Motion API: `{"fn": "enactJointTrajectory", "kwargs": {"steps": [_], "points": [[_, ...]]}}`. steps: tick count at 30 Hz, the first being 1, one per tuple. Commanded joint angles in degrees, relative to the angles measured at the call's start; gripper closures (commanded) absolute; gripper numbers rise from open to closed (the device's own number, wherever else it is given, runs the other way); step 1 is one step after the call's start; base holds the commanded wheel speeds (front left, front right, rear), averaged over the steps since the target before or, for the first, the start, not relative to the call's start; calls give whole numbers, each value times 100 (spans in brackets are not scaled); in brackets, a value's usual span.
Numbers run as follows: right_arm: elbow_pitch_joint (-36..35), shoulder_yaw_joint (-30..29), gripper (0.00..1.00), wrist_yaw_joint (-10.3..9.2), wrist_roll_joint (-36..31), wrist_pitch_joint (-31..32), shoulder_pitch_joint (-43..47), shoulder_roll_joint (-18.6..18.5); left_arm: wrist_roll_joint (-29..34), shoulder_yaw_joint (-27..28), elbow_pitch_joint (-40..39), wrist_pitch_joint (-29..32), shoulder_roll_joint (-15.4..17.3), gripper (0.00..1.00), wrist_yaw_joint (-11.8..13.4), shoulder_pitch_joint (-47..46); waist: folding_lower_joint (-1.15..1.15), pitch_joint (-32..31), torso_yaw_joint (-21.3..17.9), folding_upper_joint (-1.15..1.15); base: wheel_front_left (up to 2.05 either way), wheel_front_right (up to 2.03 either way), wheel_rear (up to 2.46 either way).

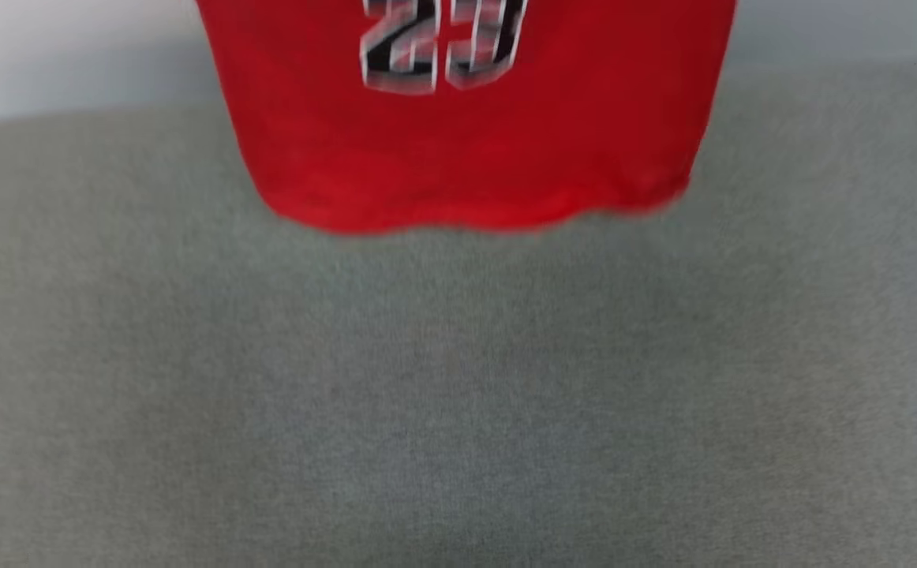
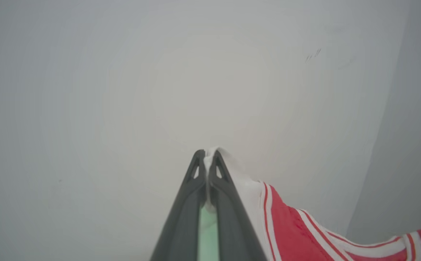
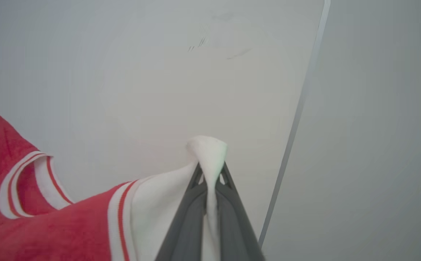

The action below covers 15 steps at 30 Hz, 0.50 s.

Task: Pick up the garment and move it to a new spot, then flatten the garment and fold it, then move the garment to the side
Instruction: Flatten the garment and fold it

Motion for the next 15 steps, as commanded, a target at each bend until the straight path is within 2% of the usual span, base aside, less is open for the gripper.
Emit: {"fn": "enactJointTrajectory", "kwargs": {"steps": [1, 8, 15], "points": [[-68, -28, 100, -4, -113, -207, -333, -125, 79, -46, -79, -202, -1, 100, -41, -367, 0, 1311, 145, 0, 0, 0, 0], [-471, -622, 100, -5, -697, -473, -1061, -513, 177, -42, -166, -1140, -162, 100, -48, -1269, 0, 2450, 507, 0, 0, 0, 0], [-1292, -1390, 100, -5, -1408, -467, -856, -351, 210, 59, -303, -1476, -258, 100, -124, -1636, 0, 3032, 734, 0, 0, 0, 0]]}}
